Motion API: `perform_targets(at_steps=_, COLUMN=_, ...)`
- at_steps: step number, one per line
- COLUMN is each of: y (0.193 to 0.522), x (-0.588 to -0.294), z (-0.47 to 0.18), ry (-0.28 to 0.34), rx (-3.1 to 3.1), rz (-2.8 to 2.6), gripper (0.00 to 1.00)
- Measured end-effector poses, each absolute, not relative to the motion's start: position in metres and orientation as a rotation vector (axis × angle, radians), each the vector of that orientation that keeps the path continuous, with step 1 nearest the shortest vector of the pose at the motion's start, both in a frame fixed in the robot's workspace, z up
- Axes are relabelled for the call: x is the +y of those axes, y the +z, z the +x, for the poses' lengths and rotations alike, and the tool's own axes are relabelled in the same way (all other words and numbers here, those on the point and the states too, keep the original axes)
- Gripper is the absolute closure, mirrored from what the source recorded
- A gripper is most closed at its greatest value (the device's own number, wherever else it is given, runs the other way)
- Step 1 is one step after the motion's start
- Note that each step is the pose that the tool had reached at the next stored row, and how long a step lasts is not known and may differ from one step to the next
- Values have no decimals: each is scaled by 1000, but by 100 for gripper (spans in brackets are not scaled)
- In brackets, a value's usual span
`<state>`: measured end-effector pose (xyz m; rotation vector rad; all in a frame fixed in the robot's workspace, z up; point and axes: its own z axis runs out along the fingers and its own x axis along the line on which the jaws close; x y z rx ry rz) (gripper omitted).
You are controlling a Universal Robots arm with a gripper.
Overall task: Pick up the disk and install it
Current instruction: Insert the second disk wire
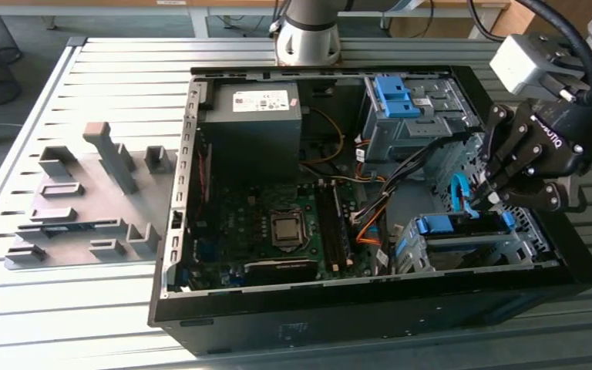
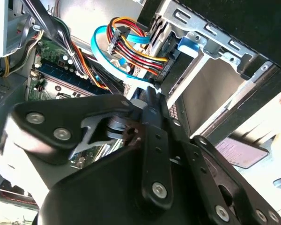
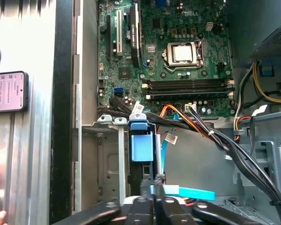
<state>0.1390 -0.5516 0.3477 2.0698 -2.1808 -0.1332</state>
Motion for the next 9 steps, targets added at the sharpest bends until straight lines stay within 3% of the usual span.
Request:
perform_targets(at_steps=2, y=348, x=-552, z=139, ry=-133, rx=-2181, rz=2070, gripper=89)
perform_targets(at_steps=9, y=348, x=-552, z=139, ry=-134, rx=-2181, rz=2070, gripper=89)
